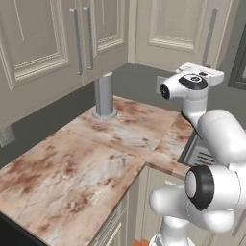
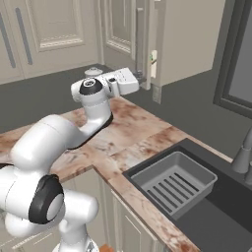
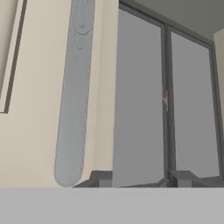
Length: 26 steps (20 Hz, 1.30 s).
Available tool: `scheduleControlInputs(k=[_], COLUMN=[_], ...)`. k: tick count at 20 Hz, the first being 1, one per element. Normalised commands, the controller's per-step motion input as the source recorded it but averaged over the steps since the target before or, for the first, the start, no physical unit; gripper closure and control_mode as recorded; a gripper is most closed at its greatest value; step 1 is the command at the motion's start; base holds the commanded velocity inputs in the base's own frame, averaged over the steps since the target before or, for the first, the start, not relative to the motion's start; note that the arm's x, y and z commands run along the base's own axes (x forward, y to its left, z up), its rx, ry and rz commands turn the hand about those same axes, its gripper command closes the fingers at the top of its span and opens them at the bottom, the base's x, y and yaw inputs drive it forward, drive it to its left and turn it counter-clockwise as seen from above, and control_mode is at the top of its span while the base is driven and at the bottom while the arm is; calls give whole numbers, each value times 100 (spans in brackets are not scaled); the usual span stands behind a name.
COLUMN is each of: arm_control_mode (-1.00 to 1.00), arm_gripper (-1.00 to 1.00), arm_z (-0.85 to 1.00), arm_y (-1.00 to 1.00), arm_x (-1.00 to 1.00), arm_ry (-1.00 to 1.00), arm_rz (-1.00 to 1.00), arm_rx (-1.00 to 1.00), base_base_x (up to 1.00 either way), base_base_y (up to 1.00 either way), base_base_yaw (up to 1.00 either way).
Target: Pick up the dish brush and sponge from the sink, and place them back in the cabinet, and close the cabinet door.
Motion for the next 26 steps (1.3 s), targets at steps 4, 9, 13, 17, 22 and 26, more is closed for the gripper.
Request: scheduleControlInputs(k=[4, 9, 13, 17, 22, 26], arm_control_mode=[-100, -100, -100, -100, -100, -100], arm_gripper=[-100, -100, -100, -100, -100, -100], arm_z=[-7, -3, -1, 0, 0, 0], arm_y=[0, 0, 0, 0, 0, 0], arm_x=[42, 38, 36, 33, 26, 13], arm_ry=[3, 3, 2, 2, 3, 4], arm_rz=[2, 1, 0, 0, 0, 0], arm_rx=[0, 0, 0, 0, 0, 0], base_base_x=[0, 0, 0, 0, 0, 0], base_base_y=[0, 0, 0, 0, 0, 0], base_base_yaw=[0, 0, 0, 0, 0, 0])
